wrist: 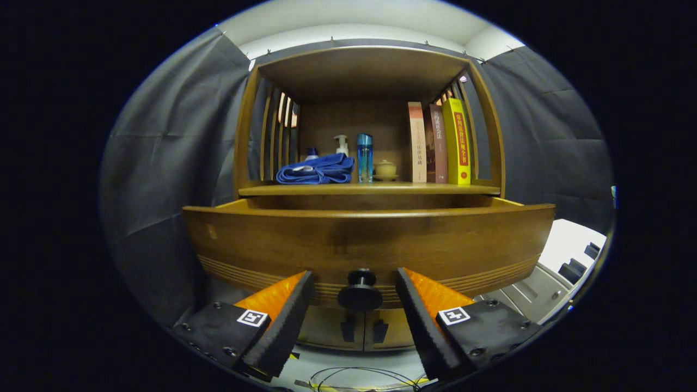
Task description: Pull open the drawer, take out the items inside it, and place them on the countertop above the cabinet.
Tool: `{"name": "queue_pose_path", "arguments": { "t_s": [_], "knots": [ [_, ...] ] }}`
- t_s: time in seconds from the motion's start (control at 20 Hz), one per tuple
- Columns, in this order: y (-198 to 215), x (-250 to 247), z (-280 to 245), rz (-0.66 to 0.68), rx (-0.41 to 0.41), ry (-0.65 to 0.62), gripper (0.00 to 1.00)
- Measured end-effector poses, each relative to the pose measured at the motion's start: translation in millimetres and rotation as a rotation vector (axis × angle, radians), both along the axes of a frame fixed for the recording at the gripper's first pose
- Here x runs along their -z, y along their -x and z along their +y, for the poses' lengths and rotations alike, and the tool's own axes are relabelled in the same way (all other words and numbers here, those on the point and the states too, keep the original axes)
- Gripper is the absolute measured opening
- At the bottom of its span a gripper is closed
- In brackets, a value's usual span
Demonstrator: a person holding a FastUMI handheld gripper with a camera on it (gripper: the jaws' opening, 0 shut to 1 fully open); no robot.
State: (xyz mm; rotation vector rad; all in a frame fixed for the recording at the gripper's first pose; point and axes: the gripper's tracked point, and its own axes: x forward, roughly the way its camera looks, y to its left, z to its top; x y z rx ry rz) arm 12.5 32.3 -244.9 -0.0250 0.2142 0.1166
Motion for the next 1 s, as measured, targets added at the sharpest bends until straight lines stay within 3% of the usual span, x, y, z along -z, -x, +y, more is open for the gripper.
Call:
{"name": "queue_pose_path", "arguments": {
  "t_s": [0.1,0.2,0.35,0.5,0.65,0.85,1.0],
  "knots": [
    [-5.9,-43.5,-2.2,-0.067,-0.01,-0.011,0.98],
    [-24.8,-93.8,-1.5,-0.109,-0.04,-0.001,0.98],
    [-72.8,-124.9,14.7,-0.064,-0.119,0.033,0.98],
    [-119.6,-99.8,22.7,0.131,-0.175,0.1,0.98],
    [-147.6,-44.8,32.9,0.366,-0.209,0.113,0.98],
    [-155.7,23.0,19.0,0.581,-0.159,0.119,0.99],
    [-154.3,58.5,12.9,0.655,-0.119,0.108,0.99]
  ]
}}
